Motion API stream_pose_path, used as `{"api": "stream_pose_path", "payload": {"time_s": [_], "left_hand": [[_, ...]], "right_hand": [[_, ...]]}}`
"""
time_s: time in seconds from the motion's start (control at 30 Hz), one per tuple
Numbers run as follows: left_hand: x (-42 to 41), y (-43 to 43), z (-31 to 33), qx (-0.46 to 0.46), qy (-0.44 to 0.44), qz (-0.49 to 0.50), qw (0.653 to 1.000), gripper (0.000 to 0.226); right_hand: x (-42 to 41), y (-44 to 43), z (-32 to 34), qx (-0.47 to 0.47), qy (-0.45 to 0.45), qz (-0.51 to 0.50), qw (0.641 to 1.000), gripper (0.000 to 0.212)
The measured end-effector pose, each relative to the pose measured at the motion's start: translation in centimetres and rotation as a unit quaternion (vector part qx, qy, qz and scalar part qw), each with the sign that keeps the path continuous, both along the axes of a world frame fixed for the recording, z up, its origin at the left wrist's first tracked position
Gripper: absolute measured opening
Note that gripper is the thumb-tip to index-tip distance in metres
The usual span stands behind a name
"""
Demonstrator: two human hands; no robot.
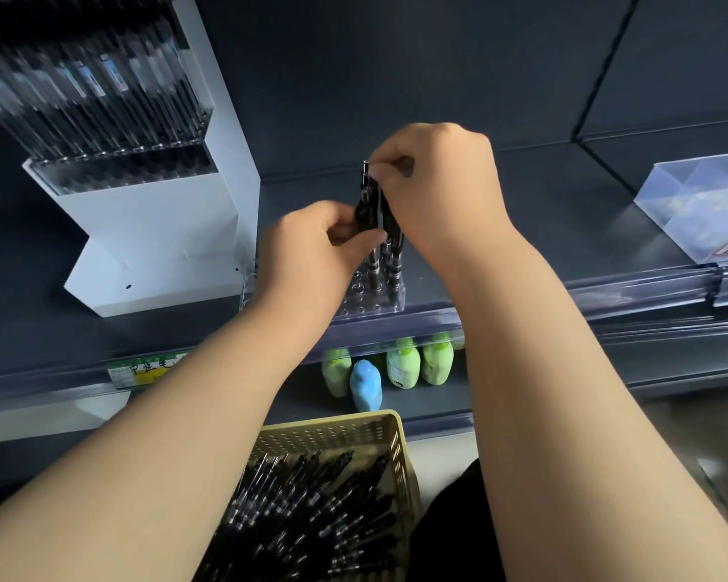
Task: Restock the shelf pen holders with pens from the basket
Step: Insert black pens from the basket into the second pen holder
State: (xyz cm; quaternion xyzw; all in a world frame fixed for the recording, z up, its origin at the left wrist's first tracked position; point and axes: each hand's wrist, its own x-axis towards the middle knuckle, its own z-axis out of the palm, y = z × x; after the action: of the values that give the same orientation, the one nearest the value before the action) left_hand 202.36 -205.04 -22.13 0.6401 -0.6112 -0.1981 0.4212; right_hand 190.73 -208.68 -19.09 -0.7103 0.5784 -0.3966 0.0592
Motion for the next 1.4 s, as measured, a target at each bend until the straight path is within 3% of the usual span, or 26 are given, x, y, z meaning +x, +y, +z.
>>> {"api": "stream_pose_path", "payload": {"time_s": [0.23, 0.63, 0.8, 0.93, 1.03, 1.2, 1.4], "left_hand": [[-0.4, -0.4, -0.6, -0.002, -0.134, -0.007, 0.991, 0.015], [2.0, 1.4, -1.6, 0.063, -0.151, -0.027, 0.986, 0.032], [4.7, 5.3, -2.1, 0.066, -0.2, -0.038, 0.977, 0.034], [6.9, 8.4, -3.3, 0.099, -0.24, -0.042, 0.965, 0.037], [8.6, 10.5, -4.3, 0.122, -0.266, -0.049, 0.955, 0.038], [11.0, 14.2, -6.9, 0.179, -0.291, -0.059, 0.938, 0.038], [13.8, 17.6, -11.5, 0.27, -0.284, -0.046, 0.919, 0.032]], "right_hand": [[-0.3, 0.2, 0.1, -0.013, -0.009, 0.002, 1.0, 0.017], [-2.4, 1.1, 0.2, -0.02, -0.005, -0.044, 0.999, 0.017], [-2.1, 4.0, -1.6, -0.116, 0.029, -0.058, 0.991, 0.018], [0.3, 7.3, -3.2, -0.146, 0.057, -0.009, 0.988, 0.017], [2.5, 9.5, -5.7, -0.108, 0.116, 0.038, 0.987, 0.016], [5.1, 14.0, -10.1, 0.04, 0.164, 0.076, 0.983, 0.018], [7.7, 18.5, -13.9, 0.202, 0.206, 0.087, 0.953, 0.026]]}}
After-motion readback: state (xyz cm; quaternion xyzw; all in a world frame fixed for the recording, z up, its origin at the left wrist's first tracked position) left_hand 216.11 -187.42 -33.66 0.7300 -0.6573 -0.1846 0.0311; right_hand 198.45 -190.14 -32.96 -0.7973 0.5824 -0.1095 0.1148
